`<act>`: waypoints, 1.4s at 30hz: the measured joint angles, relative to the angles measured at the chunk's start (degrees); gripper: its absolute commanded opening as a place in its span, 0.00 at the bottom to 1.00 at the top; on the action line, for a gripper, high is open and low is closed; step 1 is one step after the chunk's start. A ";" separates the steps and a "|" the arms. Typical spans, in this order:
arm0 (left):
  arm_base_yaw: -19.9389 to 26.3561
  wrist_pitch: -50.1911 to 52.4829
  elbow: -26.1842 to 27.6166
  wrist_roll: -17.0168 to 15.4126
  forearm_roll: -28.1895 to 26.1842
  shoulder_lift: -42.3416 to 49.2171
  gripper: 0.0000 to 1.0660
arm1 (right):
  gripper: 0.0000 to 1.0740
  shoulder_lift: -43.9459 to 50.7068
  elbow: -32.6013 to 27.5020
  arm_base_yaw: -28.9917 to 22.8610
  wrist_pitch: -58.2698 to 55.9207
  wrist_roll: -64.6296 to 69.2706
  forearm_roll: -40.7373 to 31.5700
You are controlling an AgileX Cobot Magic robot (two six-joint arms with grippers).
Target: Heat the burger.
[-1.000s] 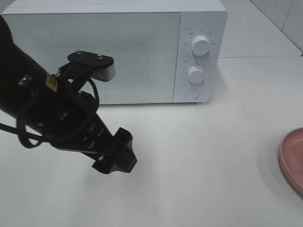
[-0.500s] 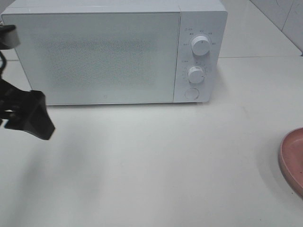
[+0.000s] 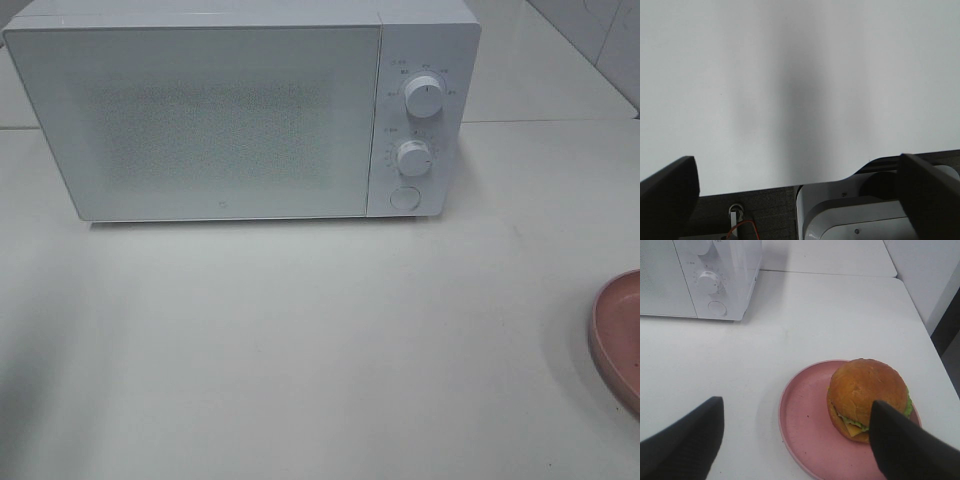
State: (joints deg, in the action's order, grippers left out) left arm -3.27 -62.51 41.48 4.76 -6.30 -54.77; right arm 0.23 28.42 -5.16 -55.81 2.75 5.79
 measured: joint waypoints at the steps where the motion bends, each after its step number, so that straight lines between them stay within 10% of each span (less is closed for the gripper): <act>1: 0.06 -0.06 -0.80 0.00 0.06 1.38 0.94 | 0.70 0.00 0.00 0.00 0.00 0.00 0.00; 15: 0.06 -0.23 -11.17 0.00 0.11 24.41 0.94 | 0.69 0.00 0.00 0.00 0.00 0.00 0.00; 42: 6.88 0.29 -11.57 0.00 -2.01 55.06 0.94 | 0.69 0.00 0.00 0.00 0.00 0.00 0.00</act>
State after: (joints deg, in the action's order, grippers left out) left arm 3.61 -62.22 29.91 4.76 -8.31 0.29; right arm 0.23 28.42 -5.16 -55.81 2.75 5.79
